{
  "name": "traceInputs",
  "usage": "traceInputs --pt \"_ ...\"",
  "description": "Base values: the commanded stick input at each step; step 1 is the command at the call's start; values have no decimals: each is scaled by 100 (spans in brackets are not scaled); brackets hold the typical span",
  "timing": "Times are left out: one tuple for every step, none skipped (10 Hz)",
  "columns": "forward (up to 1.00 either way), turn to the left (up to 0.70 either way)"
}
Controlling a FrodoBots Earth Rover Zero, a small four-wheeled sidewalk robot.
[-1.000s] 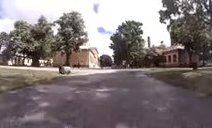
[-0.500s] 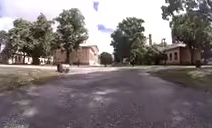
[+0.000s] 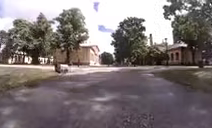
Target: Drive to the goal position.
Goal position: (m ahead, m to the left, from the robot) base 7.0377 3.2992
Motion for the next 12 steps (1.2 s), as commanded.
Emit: traceInputs --pt "70 -22" --pt "70 -28" --pt "70 -6" --pt "70 0" --pt "70 0" --pt "70 0" --pt "70 0" --pt "70 0" --pt "70 0" --pt "70 0" --pt "70 0" --pt "70 0"
